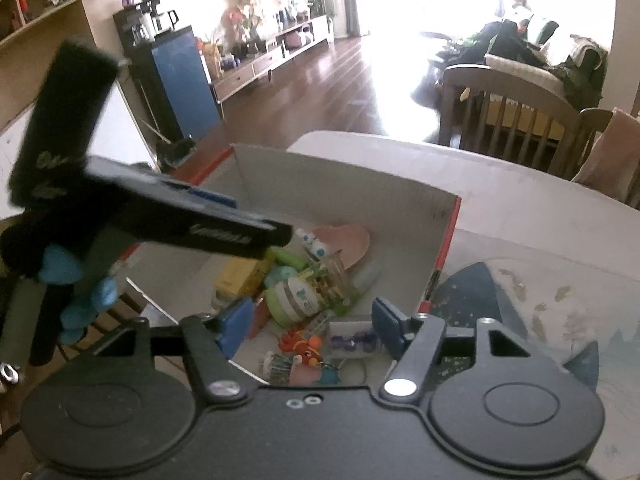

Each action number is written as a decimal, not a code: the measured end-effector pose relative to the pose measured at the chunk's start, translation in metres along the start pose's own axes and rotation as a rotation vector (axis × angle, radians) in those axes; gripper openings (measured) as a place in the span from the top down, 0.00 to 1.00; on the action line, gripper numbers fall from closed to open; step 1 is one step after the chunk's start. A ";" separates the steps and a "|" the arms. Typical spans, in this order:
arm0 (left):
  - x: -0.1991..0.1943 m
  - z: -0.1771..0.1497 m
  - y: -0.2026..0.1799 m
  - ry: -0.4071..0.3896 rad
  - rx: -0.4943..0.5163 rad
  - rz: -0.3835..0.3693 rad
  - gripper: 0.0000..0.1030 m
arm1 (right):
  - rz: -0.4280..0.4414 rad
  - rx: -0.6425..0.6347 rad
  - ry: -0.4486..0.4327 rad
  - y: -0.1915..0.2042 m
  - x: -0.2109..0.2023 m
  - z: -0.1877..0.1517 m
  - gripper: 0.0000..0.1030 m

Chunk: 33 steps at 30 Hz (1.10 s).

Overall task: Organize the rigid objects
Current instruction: 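Open the left tool dropping the white figurine while the right tool releases the dragon, then withdraw both open tools up and away from the filled box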

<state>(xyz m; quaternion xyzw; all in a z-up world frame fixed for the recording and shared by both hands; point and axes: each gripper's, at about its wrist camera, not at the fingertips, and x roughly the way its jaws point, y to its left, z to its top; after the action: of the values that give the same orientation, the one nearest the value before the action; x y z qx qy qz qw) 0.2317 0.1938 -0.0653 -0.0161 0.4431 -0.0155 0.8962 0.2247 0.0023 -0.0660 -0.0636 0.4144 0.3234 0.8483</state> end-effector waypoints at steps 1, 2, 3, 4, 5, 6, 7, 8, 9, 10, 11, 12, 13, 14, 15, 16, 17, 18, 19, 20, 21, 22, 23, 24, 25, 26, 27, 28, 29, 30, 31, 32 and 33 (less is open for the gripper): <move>-0.007 -0.002 0.000 -0.013 -0.001 0.000 0.39 | 0.005 0.006 -0.013 0.000 -0.005 -0.001 0.31; -0.015 -0.004 -0.001 -0.026 -0.001 0.001 0.39 | 0.007 0.010 -0.023 0.003 -0.010 -0.002 0.29; -0.022 -0.007 -0.003 -0.045 -0.001 0.004 0.39 | 0.010 0.014 -0.036 0.003 -0.015 -0.002 0.28; -0.029 -0.009 -0.004 -0.062 0.002 0.008 0.39 | 0.013 0.016 -0.049 0.003 -0.020 -0.003 0.27; -0.035 -0.011 -0.006 -0.077 0.005 0.013 0.39 | 0.013 0.016 -0.061 0.002 -0.023 -0.003 0.27; -0.043 -0.013 -0.007 -0.091 0.004 0.015 0.39 | 0.011 0.016 -0.074 0.003 -0.027 -0.003 0.27; -0.049 -0.016 -0.008 -0.100 0.001 0.014 0.39 | 0.007 0.016 -0.087 0.003 -0.031 -0.004 0.27; -0.055 -0.018 -0.008 -0.108 -0.006 0.012 0.39 | 0.007 0.016 -0.099 0.004 -0.034 -0.005 0.27; -0.060 -0.021 -0.007 -0.114 -0.014 0.013 0.39 | 0.010 0.015 -0.109 0.004 -0.038 -0.006 0.27; -0.065 -0.023 -0.007 -0.121 -0.021 0.018 0.39 | 0.010 0.016 -0.117 0.005 -0.041 -0.007 0.27; -0.069 -0.025 -0.007 -0.127 -0.025 0.019 0.39 | 0.010 0.016 -0.123 0.005 -0.044 -0.008 0.27; -0.074 -0.027 -0.007 -0.134 -0.030 0.021 0.39 | 0.012 0.017 -0.128 0.005 -0.046 -0.010 0.27; -0.077 -0.028 -0.007 -0.139 -0.035 0.025 0.39 | 0.015 0.019 -0.135 0.005 -0.046 -0.011 0.26; -0.081 -0.031 -0.006 -0.145 -0.040 0.027 0.38 | 0.017 0.023 -0.143 0.004 -0.048 -0.012 0.24; -0.085 -0.033 -0.007 -0.156 -0.046 0.027 0.37 | 0.022 0.027 -0.152 0.004 -0.051 -0.013 0.23; -0.090 -0.036 -0.007 -0.170 -0.051 0.030 0.36 | 0.026 0.031 -0.158 0.003 -0.052 -0.015 0.22; -0.094 -0.040 -0.007 -0.184 -0.055 0.034 0.36 | 0.029 0.034 -0.164 0.003 -0.054 -0.016 0.22; -0.099 -0.043 -0.008 -0.198 -0.059 0.037 0.36 | 0.032 0.037 -0.172 0.003 -0.056 -0.017 0.22; -0.103 -0.045 -0.008 -0.209 -0.063 0.038 0.36 | 0.035 0.040 -0.178 0.002 -0.058 -0.018 0.20; -0.106 -0.048 -0.009 -0.217 -0.066 0.036 0.36 | 0.039 0.044 -0.183 0.002 -0.060 -0.020 0.20; -0.110 -0.050 -0.009 -0.221 -0.069 0.033 0.36 | 0.044 0.045 -0.189 0.002 -0.062 -0.021 0.20; -0.111 -0.051 -0.011 -0.225 -0.073 0.034 0.36 | 0.046 0.043 -0.197 0.002 -0.064 -0.022 0.20; -0.113 -0.053 -0.012 -0.227 -0.078 0.033 0.36 | 0.050 0.038 -0.206 0.002 -0.067 -0.023 0.18; -0.115 -0.055 -0.012 -0.230 -0.082 0.032 0.36 | 0.054 0.031 -0.214 0.003 -0.069 -0.025 0.17; -0.116 -0.056 -0.013 -0.232 -0.087 0.033 0.36 | 0.057 0.021 -0.225 0.004 -0.072 -0.026 0.15; -0.117 -0.058 -0.014 -0.234 -0.091 0.036 0.36 | 0.059 0.013 -0.233 0.005 -0.074 -0.027 0.14; -0.119 -0.060 -0.014 -0.237 -0.099 0.037 0.35 | 0.064 0.000 -0.242 0.007 -0.076 -0.028 0.13; -0.121 -0.061 -0.014 -0.239 -0.107 0.034 0.34 | 0.066 -0.012 -0.250 0.008 -0.078 -0.029 0.12; -0.124 -0.064 -0.015 -0.245 -0.110 0.033 0.30 | 0.067 -0.022 -0.257 0.010 -0.080 -0.030 0.11; -0.126 -0.066 -0.016 -0.250 -0.109 0.037 0.25 | 0.069 -0.030 -0.263 0.011 -0.081 -0.031 0.11; -0.128 -0.067 -0.018 -0.256 -0.109 0.043 0.18 | 0.073 -0.034 -0.268 0.012 -0.083 -0.032 0.09; -0.129 -0.069 -0.019 -0.264 -0.110 0.043 0.18 | 0.078 -0.038 -0.273 0.012 -0.084 -0.034 0.07; -0.131 -0.070 -0.020 -0.267 -0.110 0.041 0.18 | 0.080 -0.039 -0.279 0.013 -0.086 -0.035 0.06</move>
<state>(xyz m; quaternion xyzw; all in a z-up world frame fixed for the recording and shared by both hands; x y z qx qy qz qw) 0.0966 0.1780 -0.0030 -0.0578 0.3206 0.0295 0.9450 0.1556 -0.0436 -0.0232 -0.0180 0.2883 0.3709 0.8826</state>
